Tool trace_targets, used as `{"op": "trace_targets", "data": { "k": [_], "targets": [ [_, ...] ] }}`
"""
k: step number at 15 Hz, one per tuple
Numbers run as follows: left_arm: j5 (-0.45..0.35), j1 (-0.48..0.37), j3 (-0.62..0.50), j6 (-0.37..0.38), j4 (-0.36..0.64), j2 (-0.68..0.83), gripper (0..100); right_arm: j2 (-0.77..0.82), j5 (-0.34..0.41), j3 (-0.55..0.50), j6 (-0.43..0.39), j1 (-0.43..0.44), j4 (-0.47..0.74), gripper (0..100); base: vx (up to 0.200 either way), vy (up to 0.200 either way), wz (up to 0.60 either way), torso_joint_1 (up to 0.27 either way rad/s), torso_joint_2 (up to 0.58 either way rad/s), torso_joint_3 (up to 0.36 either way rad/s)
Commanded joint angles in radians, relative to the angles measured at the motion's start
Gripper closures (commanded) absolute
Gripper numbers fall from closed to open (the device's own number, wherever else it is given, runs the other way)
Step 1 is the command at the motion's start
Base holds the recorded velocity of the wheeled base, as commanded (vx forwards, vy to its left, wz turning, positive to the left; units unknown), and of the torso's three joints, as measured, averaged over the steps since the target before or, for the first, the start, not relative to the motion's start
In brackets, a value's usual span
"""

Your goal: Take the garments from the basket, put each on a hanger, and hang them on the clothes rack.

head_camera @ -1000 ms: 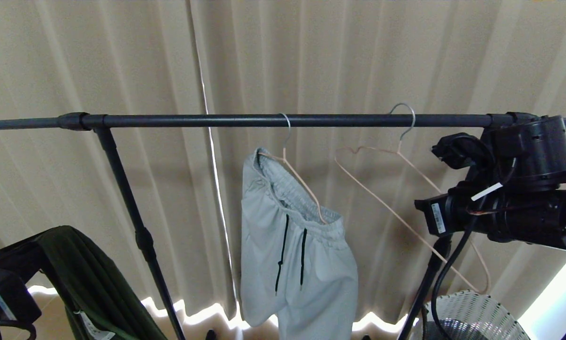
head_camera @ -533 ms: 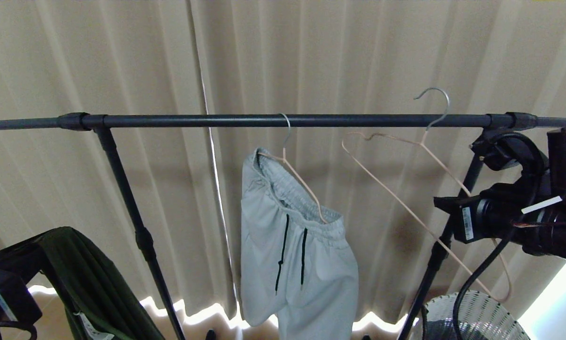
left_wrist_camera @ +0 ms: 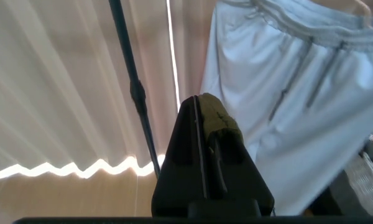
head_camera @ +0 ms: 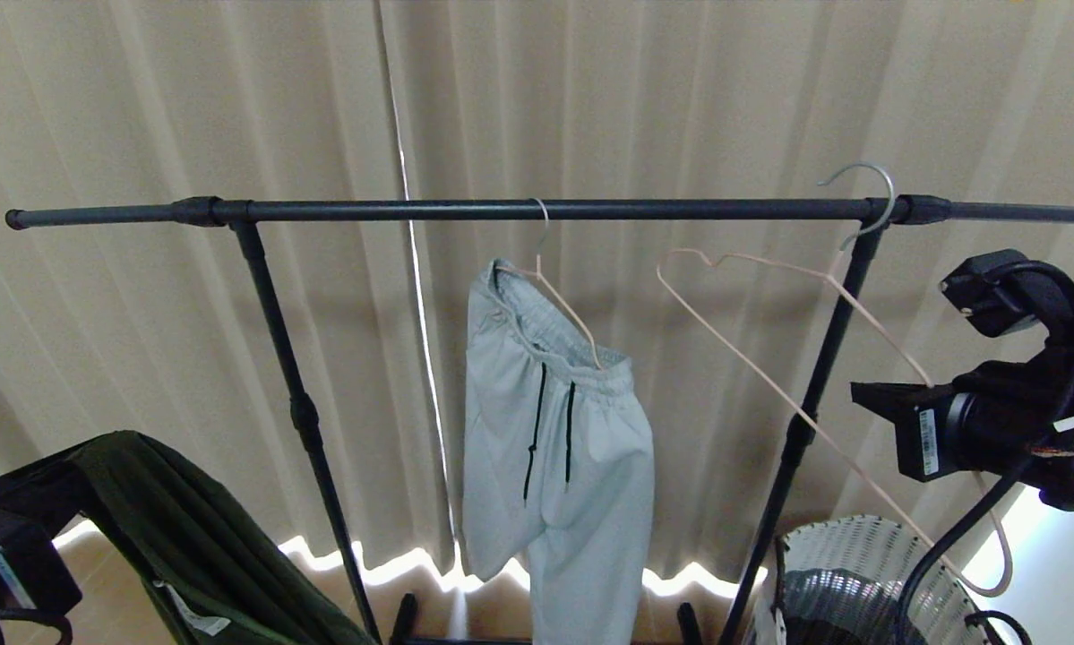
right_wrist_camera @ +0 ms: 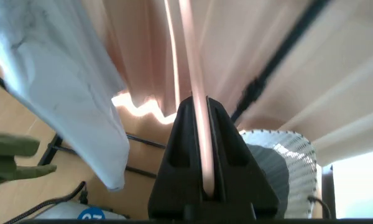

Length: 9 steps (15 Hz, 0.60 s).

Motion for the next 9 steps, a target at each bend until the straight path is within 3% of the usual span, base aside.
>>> {"op": "trace_targets", "data": {
  "k": [1,4,9],
  "targets": [
    [0.0,0.0,-0.001,0.0,-0.001,-0.006,100,-0.018,-0.001,0.008,0.0,0.001,-0.001,100,-0.2,0.0,0.0,0.002,0.0,0.002],
    [0.0,0.0,0.003,0.008,-0.001,-0.01,100,-0.028,-0.001,0.018,0.0,0.001,-0.001,100,-0.2,0.0,0.0,0.002,0.0,0.005],
    [0.0,-0.001,0.015,0.031,-0.001,-0.021,100,-0.08,0.005,0.044,-0.012,0.007,0.001,100,0.0,0.0,0.0,0.0,0.0,0.0]
  ]
}}
